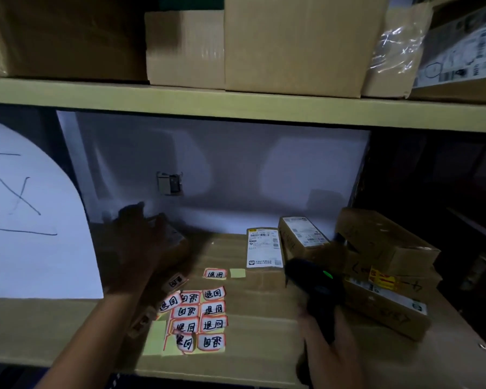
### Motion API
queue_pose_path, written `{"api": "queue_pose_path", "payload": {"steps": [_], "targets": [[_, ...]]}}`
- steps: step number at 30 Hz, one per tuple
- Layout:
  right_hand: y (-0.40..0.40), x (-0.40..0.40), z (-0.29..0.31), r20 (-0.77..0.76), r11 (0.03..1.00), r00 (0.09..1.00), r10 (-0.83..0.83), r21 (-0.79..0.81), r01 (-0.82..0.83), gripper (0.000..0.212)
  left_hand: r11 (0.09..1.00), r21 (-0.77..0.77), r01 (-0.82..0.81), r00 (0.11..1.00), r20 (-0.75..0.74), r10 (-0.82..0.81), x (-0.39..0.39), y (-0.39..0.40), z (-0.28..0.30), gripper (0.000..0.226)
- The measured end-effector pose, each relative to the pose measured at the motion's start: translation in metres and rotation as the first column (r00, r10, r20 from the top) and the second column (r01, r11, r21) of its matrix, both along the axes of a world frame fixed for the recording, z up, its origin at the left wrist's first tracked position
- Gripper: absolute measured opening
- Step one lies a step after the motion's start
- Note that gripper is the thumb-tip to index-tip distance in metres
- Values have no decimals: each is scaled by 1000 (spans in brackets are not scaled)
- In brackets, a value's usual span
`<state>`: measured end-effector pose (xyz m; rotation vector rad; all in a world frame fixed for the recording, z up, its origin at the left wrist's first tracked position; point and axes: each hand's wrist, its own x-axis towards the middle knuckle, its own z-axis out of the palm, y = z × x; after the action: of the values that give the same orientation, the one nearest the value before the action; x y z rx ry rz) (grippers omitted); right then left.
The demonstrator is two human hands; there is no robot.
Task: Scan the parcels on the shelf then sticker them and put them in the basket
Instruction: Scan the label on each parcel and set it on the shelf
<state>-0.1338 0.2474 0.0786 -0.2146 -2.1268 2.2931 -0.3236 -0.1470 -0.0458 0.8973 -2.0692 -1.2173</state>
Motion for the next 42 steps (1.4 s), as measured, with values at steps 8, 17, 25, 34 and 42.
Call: {"api": "queue_pose_path", "payload": {"steps": [8,17,25,34,42], "targets": [[-22,-58,6,-78,988,995,62,147,-50,16,800,10,600,775,240,-584,95,213,136,28],[-24,-73,-6,-25,999,999,42,5,-41,23,762,102,639,766,-172,-619,101,219,113,39],[-12,-52,3,-153,992,983,101,-58,-111,30,628,391,673,735,-447,-509,122,216,112,59],[-1,-8,-5,-126,991,984,125,62,-117,16,616,544,570,817,-457,-352,113,209,130,45],[1,7,-4,-176,991,979,105,97,-89,20,618,462,636,762,-504,-407,121,215,130,42]]}}
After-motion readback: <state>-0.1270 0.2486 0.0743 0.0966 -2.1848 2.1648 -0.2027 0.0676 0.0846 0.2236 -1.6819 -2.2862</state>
